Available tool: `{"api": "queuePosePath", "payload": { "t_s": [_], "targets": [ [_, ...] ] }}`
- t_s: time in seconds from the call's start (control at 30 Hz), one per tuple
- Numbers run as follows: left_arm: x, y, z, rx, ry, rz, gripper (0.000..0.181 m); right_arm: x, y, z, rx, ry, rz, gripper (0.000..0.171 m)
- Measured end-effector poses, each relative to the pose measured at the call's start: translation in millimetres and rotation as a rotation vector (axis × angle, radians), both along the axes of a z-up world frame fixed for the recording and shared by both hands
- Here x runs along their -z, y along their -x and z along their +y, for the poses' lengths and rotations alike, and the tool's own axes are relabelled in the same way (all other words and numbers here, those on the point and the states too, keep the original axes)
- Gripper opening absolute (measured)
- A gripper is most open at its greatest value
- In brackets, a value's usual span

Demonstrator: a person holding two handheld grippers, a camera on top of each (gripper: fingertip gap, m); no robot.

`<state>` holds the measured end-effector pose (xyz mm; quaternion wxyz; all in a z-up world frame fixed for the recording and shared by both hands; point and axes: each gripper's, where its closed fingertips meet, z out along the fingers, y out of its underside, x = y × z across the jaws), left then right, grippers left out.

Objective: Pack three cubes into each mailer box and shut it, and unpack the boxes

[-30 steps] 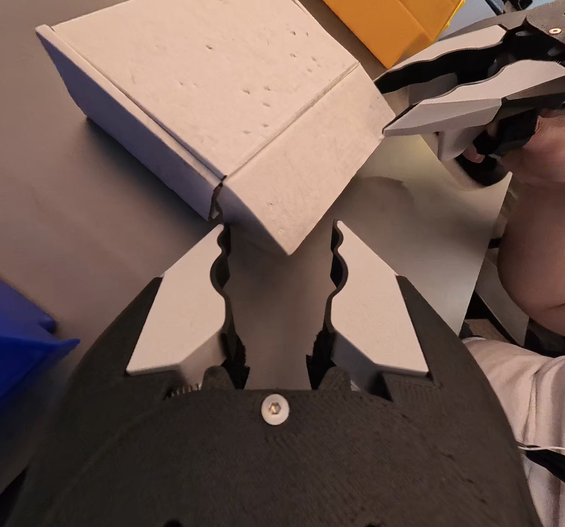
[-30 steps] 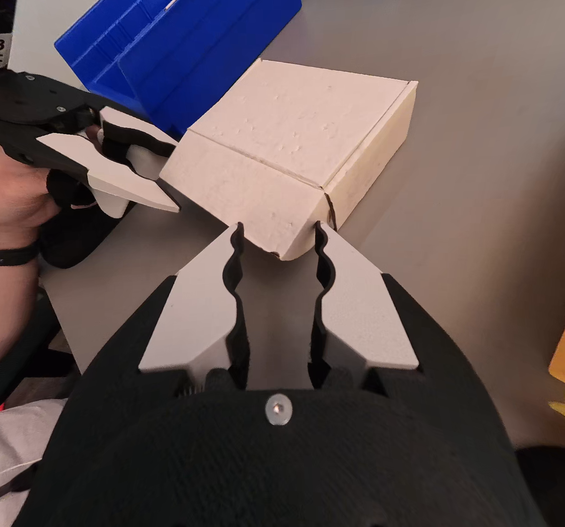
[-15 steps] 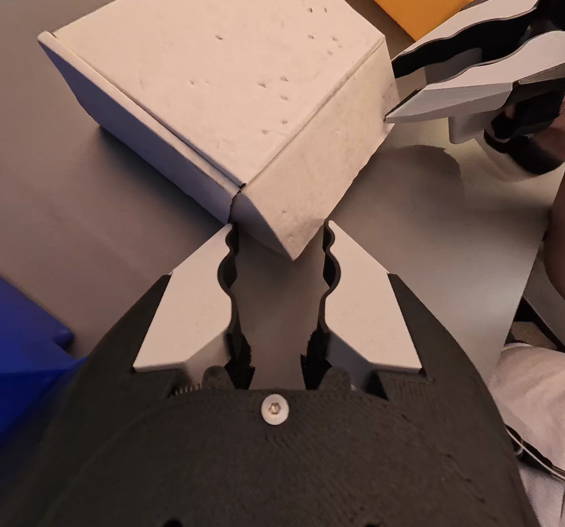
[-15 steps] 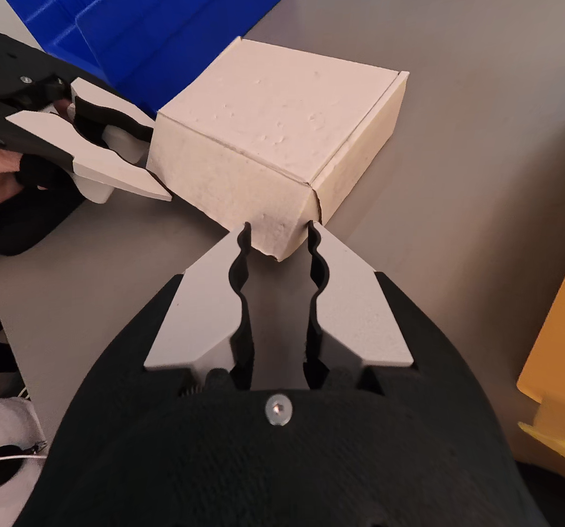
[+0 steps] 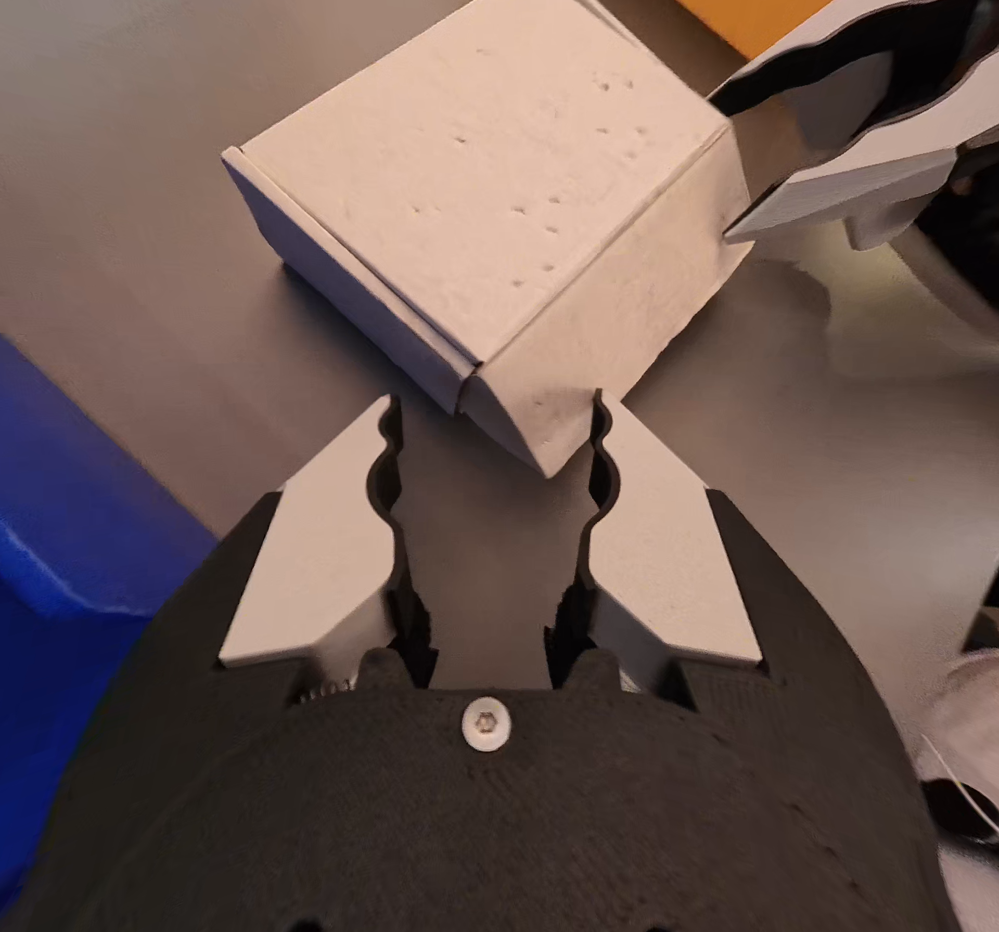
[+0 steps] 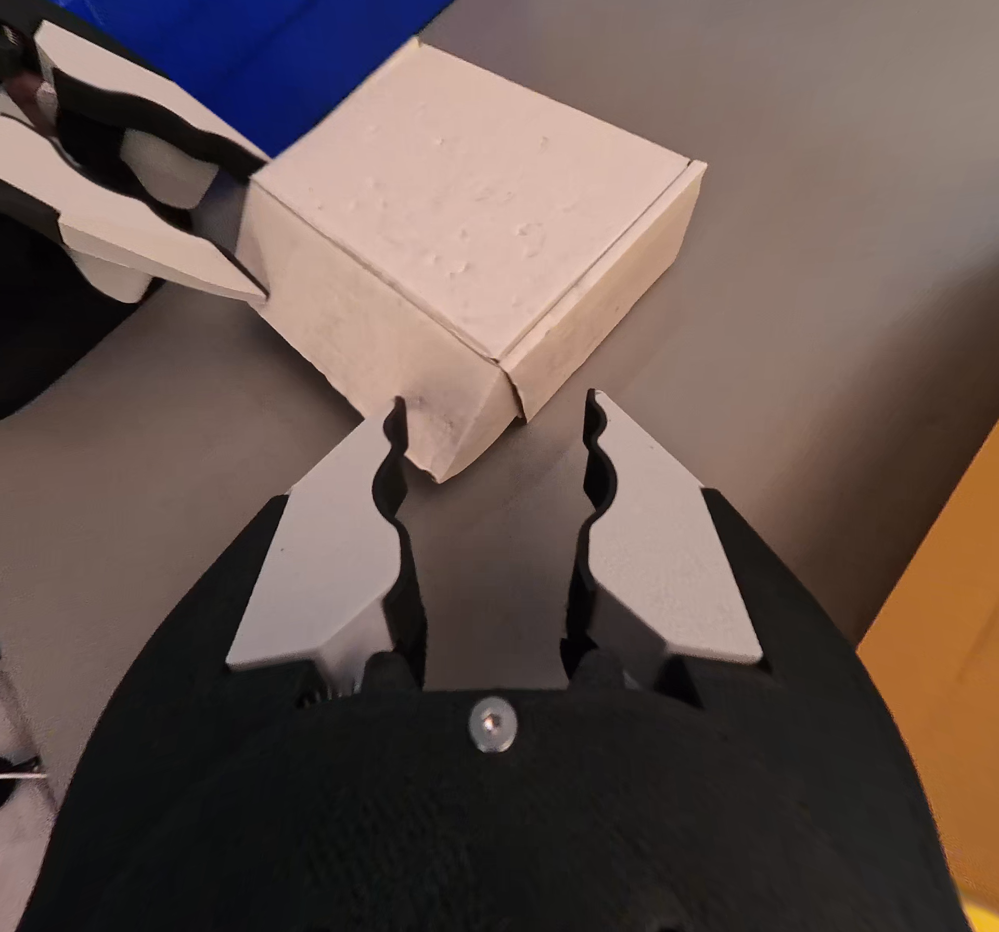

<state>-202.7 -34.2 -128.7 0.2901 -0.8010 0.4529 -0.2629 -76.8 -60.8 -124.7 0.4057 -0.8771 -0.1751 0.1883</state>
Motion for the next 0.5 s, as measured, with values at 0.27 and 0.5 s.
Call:
{"api": "queuePosePath", "payload": {
  "t_s": [0.27, 0.5],
  "targets": [
    [6.1, 0.5, -0.8, -0.056, 0.088, -0.026, 0.049, 19.8, 15.6, -7.7, -0.090, 0.086, -0.051, 0.057],
    [-37.6, -5.2, -23.3, -0.161, -0.173, -0.116, 0.065, -100.3, 5.9, 63.0, -0.122, -0.357, -0.376, 0.056]
  ]
}}
